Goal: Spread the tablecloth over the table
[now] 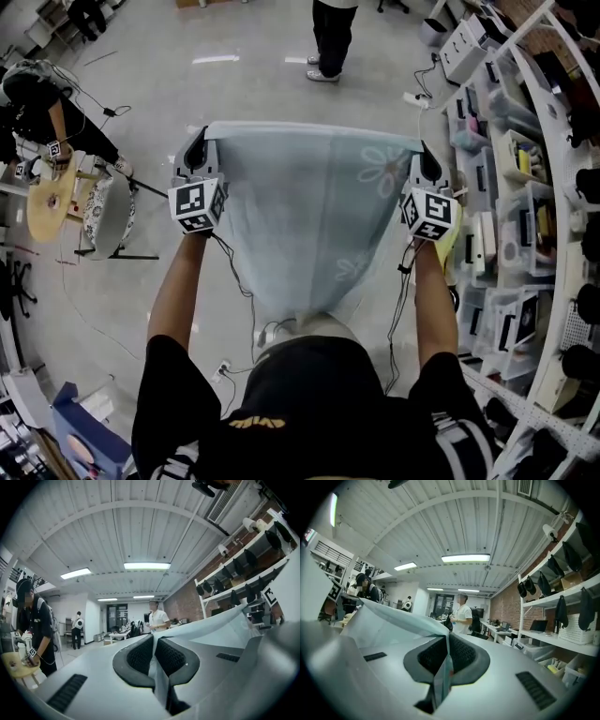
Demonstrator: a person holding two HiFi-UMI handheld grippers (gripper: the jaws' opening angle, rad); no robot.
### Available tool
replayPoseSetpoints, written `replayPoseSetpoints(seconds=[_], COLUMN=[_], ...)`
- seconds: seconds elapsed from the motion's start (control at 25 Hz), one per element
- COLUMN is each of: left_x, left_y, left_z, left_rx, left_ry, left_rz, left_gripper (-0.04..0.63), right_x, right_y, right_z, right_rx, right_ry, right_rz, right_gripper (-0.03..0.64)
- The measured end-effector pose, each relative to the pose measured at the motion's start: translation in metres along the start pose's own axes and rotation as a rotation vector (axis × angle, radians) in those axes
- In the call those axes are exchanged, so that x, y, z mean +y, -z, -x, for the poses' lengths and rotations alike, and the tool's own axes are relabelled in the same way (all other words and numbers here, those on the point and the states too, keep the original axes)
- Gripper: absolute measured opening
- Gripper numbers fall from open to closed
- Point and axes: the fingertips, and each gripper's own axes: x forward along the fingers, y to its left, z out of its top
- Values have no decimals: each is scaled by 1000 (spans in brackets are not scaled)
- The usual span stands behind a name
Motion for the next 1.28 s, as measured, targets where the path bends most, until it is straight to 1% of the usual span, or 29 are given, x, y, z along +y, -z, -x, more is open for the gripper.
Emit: replayPoseSetpoints(seconds=[0.16,0.28,0.44,0.56,0.68,0.8,0.92,1.0,1.08,1.2,1.28], left_x=[7,14,12,16,23,25,29,30,30,27,24], left_y=[14,26,41,51,67,89,115,135,157,187,206], left_z=[-41,-72,-105,-125,-139,-149,-156,-158,-158,-157,-155], left_rx=[31,61,108,152,212,275,317,348,378,422,461], left_ry=[-2,-10,-20,-23,-37,-39,-48,-58,-62,-50,-39], left_rz=[-2,13,33,0,-40,-87,-100,-95,-72,-29,-24], left_gripper=[25,25,25,25,25,25,25,25,25,25,25], right_x=[-6,-9,-18,-20,-15,-10,-2,3,9,15,19], right_y=[9,16,29,38,50,69,87,102,119,145,163], right_z=[-38,-69,-99,-123,-145,-162,-177,-186,-193,-202,-206], right_rx=[21,38,78,111,149,186,208,224,248,296,337], right_ry=[-15,-27,-37,-40,-51,-56,-63,-71,-74,-72,-73], right_rz=[32,48,43,39,58,81,101,114,118,112,105], right_gripper=[11,11,11,11,11,11,11,11,11,9,11])
